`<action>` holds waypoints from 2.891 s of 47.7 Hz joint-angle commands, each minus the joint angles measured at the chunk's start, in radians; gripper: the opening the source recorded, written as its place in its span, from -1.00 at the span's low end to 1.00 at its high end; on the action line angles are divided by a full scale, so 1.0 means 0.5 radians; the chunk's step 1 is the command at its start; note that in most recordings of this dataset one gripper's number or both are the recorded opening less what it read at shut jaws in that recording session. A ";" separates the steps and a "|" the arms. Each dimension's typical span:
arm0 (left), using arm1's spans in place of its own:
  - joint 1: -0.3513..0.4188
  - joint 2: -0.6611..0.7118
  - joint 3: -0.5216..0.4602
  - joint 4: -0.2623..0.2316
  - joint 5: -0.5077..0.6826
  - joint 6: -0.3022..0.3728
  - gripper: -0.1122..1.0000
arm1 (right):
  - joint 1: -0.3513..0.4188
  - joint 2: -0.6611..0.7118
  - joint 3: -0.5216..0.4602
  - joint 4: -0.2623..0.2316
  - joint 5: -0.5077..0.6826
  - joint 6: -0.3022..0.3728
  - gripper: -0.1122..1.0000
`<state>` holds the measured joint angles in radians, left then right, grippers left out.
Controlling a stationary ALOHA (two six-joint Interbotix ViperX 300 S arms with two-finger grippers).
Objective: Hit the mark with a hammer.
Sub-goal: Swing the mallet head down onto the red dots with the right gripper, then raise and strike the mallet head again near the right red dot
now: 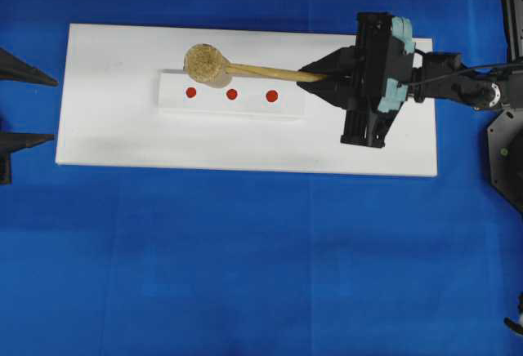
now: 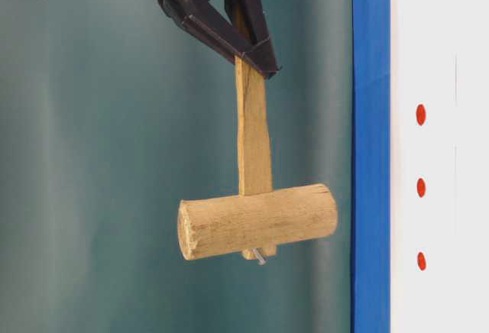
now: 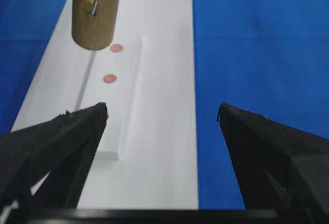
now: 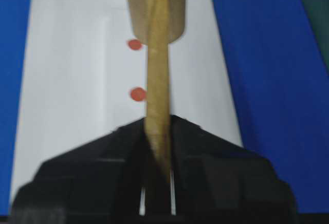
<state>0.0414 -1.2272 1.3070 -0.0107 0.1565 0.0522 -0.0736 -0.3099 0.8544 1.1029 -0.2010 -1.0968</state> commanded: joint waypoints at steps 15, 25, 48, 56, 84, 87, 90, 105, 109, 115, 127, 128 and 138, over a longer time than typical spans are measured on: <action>0.006 0.028 -0.018 0.003 -0.021 -0.003 0.78 | 0.012 0.359 0.107 0.135 -0.071 0.110 -0.73; 0.012 0.025 -0.018 0.003 -0.018 -0.006 0.78 | 0.009 0.374 0.101 0.144 -0.086 0.138 -0.73; 0.012 0.028 -0.015 0.003 -0.015 -0.009 0.78 | 0.058 -0.199 0.172 0.043 -0.120 0.132 -0.73; 0.012 0.028 -0.015 0.003 -0.015 -0.009 0.78 | 0.061 -0.390 0.273 0.049 -0.132 0.132 -0.73; 0.012 0.025 -0.015 0.003 -0.018 -0.006 0.78 | 0.058 -0.089 0.463 0.224 -0.120 0.175 -0.73; 0.012 0.025 -0.012 0.003 -0.018 -0.006 0.78 | 0.058 0.034 0.469 0.304 -0.117 0.184 -0.73; 0.015 0.021 -0.015 0.003 -0.018 -0.006 0.78 | 0.061 0.061 0.460 0.316 -0.117 0.184 -0.73; 0.015 0.021 -0.015 0.000 -0.018 -0.012 0.78 | 0.058 -0.184 0.420 0.212 -0.132 0.175 -0.74; 0.015 0.021 -0.015 0.000 -0.018 -0.012 0.78 | 0.064 -0.295 0.402 0.193 -0.120 0.172 -0.74; 0.015 0.021 -0.015 0.003 -0.015 -0.012 0.78 | 0.074 -0.436 0.374 0.138 -0.083 0.166 -0.74; 0.015 0.021 -0.015 0.003 -0.015 -0.015 0.78 | 0.074 -0.476 0.298 0.058 -0.006 0.163 -0.74; 0.015 0.025 -0.015 0.003 -0.015 -0.015 0.78 | 0.077 -0.469 0.291 0.058 -0.006 0.163 -0.74; 0.015 0.025 -0.015 0.000 -0.015 -0.018 0.78 | 0.089 -0.310 0.169 0.058 -0.006 0.163 -0.74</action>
<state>0.0476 -1.2272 1.3085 -0.0107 0.1565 0.0445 -0.0353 -0.4847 0.9940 1.1367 -0.1994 -1.0140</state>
